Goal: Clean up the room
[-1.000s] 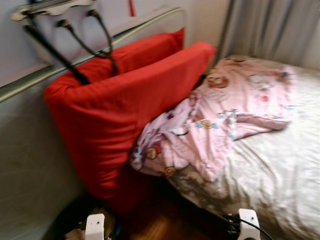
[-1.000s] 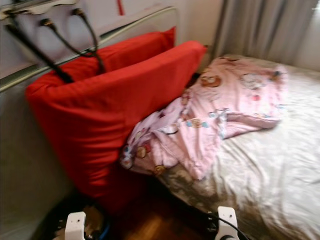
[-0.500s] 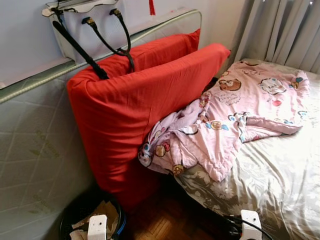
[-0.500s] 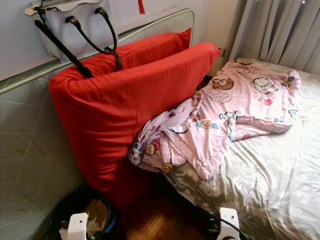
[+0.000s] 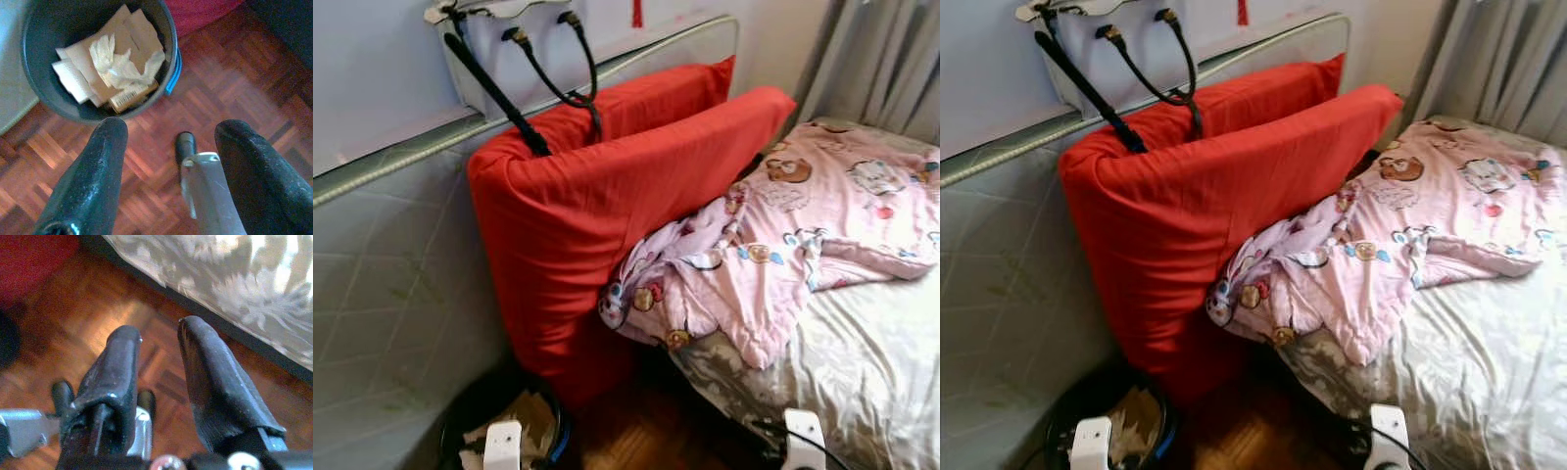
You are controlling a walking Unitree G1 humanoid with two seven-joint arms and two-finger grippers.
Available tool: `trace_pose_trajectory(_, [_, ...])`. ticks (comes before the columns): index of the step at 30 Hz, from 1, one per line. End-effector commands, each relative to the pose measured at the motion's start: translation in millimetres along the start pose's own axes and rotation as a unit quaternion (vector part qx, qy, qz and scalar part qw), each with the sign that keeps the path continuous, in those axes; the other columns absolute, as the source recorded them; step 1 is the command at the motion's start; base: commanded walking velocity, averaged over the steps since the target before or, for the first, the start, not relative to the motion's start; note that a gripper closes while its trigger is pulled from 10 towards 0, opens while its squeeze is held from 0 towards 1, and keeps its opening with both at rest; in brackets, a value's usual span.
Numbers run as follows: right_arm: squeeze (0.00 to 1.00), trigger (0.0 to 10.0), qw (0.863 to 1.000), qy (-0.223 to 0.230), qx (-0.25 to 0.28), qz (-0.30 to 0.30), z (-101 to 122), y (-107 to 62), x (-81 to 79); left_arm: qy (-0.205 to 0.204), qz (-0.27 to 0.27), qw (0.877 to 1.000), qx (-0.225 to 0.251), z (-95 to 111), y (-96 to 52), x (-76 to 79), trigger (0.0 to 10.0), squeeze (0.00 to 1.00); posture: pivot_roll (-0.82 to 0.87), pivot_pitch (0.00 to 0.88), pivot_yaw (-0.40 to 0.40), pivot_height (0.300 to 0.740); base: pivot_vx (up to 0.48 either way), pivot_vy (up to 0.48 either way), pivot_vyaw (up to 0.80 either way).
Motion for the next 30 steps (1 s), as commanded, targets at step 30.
trace_pose_trajectory(30, [0.00, 10.0, 1.000, 0.004, -0.005, -0.018, -6.2, -2.4, 8.7, -0.001, -0.009, 1.000, 0.001, 1.8, 1.1, 6.3, 10.0, 0.00, -0.09, 0.000, 0.023, 0.740, 0.275, 0.000, 0.00])
Point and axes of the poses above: a point about 5 cm out from each wrist's last joint towards the gripper, its own y axis pointing out of the wrist towards the gripper, its own z axis along the axis of the wrist's last joint, x = y × z, the point moved 2 cm from there along y, pointing out of the wrist towards the gripper, and after that the axes turned 13 degrees about -y, right-handed, at the moved point
